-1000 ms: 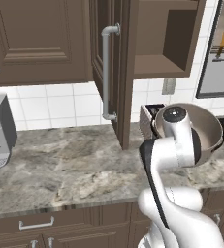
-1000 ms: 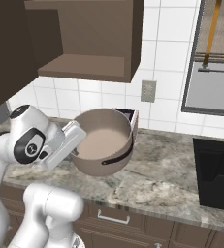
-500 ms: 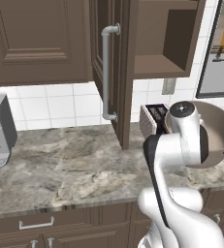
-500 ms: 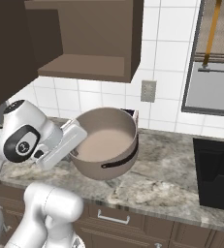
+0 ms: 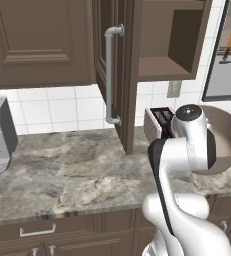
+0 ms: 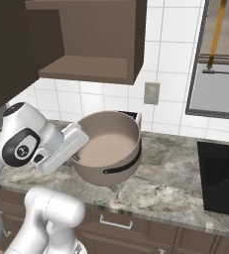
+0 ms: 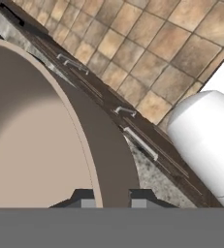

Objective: Pick the kettle from the cabinet and place it on a stove burner. Then pick the pot from the counter and place it on another stove burner. Finally, turn both burners on.

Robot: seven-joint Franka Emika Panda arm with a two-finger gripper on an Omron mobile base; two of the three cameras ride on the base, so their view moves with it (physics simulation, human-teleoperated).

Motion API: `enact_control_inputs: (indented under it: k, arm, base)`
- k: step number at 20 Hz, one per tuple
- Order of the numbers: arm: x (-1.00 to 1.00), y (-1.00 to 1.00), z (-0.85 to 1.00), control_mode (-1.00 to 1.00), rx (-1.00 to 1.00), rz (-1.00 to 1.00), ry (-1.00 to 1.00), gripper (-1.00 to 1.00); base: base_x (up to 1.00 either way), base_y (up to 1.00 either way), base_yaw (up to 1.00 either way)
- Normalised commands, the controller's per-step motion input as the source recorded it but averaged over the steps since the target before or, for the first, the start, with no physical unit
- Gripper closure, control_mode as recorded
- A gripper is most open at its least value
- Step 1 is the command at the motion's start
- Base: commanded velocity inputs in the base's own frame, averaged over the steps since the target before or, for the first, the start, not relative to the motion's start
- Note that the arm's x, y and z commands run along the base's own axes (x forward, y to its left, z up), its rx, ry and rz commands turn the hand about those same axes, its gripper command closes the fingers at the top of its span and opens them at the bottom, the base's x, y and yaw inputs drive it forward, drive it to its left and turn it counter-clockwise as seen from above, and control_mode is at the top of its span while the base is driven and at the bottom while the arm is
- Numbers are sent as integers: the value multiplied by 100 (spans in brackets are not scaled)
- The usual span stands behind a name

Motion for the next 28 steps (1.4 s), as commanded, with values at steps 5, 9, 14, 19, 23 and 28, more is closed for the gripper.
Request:
enact_control_inputs:
  k: [5,9,14,19,23,28]
  arm:
    - [0,0,0,100,0,0,0,100]
    - [0,0,0,100,0,0,0,100]
    - [0,0,0,100,0,0,0,100]
    - [0,0,0,100,0,0,0,100]
    - [0,0,0,100,0,0,0,100]
    - [0,0,0,100,0,0,0,100]
  base:
    - [-42,0,-15]
    - [-38,-4,-26]
    - [-17,-6,-34]
    - [0,-6,-40]
    - [0,-10,-44]
    - [4,-24,-40]
